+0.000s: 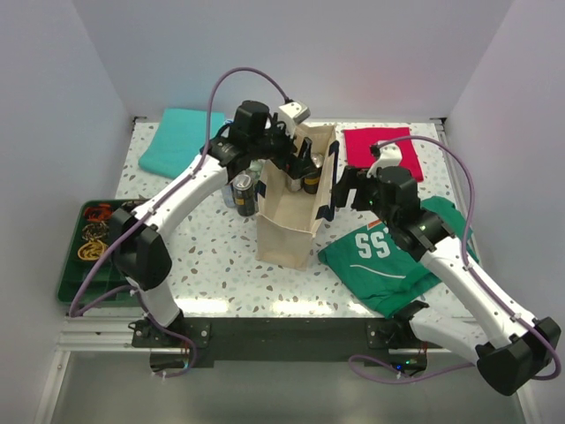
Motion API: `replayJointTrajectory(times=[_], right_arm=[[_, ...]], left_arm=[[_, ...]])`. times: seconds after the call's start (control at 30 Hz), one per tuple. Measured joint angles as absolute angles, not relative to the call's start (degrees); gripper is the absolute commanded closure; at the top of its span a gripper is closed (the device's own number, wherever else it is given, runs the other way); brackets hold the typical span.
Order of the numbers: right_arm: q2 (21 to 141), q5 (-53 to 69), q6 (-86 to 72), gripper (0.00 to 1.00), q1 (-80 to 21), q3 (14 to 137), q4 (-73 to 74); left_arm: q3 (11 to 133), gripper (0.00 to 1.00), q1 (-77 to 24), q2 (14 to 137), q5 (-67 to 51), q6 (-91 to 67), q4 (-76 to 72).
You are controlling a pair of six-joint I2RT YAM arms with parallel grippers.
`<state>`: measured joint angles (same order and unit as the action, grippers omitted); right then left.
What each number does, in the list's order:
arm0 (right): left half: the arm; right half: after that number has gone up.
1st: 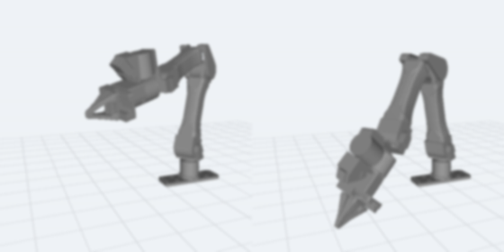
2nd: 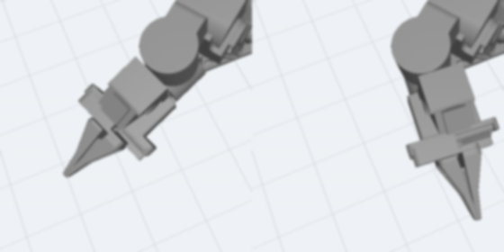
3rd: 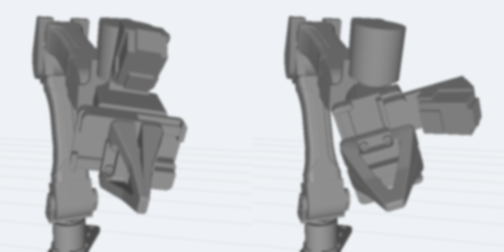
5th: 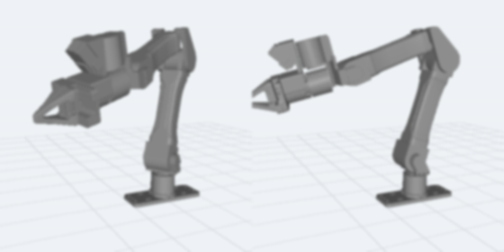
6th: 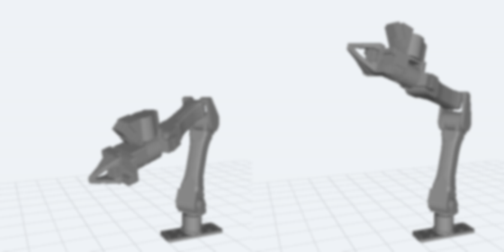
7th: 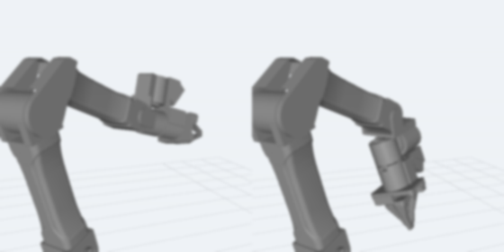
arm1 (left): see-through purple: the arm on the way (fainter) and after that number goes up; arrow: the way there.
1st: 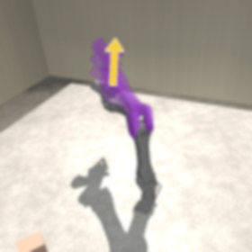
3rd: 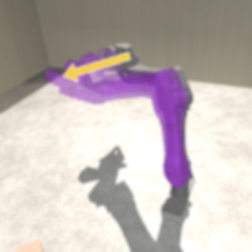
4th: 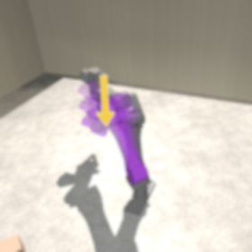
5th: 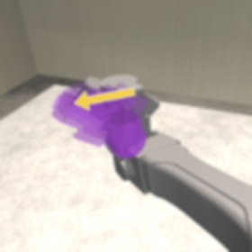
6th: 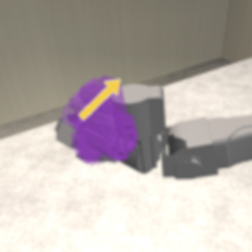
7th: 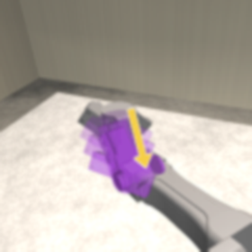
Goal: Take the beverage out of the canvas bag
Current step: Take out the drink from the canvas bag.
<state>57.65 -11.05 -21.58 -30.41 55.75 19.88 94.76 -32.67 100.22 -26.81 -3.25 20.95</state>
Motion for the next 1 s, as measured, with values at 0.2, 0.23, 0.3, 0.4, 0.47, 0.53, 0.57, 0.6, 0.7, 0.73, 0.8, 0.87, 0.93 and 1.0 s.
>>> replayJointTrajectory(times=[0.2, 0.23, 0.3, 0.4, 0.47, 0.53, 0.57, 0.6, 0.7, 0.73, 0.8, 0.87, 0.93, 1.0], right_arm=[[57.08, -11.75, -21.71, 0.15, -30.41, 55.75, 19.92], [57.06, -12.05, -21.74, 0.14, -30.41, 55.75, 19.92], [57.01, -12.43, -21.78, 0.14, -30.41, 55.75, 19.94], [56.97, -12.56, -21.87, 0.14, -30.41, 55.75, 19.94], [56.97, -12.56, -21.89, 0.14, -30.41, 55.75, 19.97], [56.97, -12.56, -21.89, 0.13, -30.41, 55.75, 19.99], [56.97, -12.56, -21.91, 0.13, -30.41, 55.75, 20.03], [56.97, -12.56, -21.91, 0.13, -30.41, 55.75, 20.08], [56.97, -12.56, -22.02, 0.13, -30.41, 55.75, 20.18], [56.99, -12.56, -22.06, 0.13, -30.41, 55.75, 20.18], [56.99, -12.56, -22.13, 0.12, -30.41, 55.75, 20.21], [57.06, -12.53, -22.17, 0.12, -30.41, 55.75, 20.23], [57.32, -12.53, -22.31, 0.12, -30.41, 55.75, 20.23], [57.76, -12.53, -22.39, 0.12, -30.41, 55.75, 20.25]], left_arm=[[98.70, 0.00, -33.04, 103.44, -28.58, -1.83, 22.26], [99.57, 0.00, -33.04, 104.44, -28.47, -1.85, 22.39], [100.90, 0.00, -33.28, 106.56, -27.53, -1.87, 22.44], [101.47, 0.00, -33.69, 109.36, -24.14, -1.91, 22.44], [101.69, 0.00, -33.93, 110.87, -22.13, -1.89, 22.68], [102.10, 0.00, -34.02, 112.29, -20.21, -1.91, 22.92], [102.24, 0.00, -34.15, 112.88, -19.11, -1.91, 22.94], [102.39, 0.00, -34.17, 113.40, -18.13, -1.91, 23.14], [102.52, 0.00, -34.22, 114.37, -16.32, -1.93, 23.27], [102.59, 0.00, -34.22, 114.54, -16.03, -2.00, 23.20], [102.74, 0.00, -34.22, 114.87, -15.77, -2.26, 23.16], [103.31, 0.00, -34.22, 115.44, -15.81, -2.33, 23.00], [104.03, 0.00, -34.28, 116.20, -15.92, -2.33, 22.79], [104.86, 0.00, -34.33, 117.19, -16.32, -2.31, 22.35]])
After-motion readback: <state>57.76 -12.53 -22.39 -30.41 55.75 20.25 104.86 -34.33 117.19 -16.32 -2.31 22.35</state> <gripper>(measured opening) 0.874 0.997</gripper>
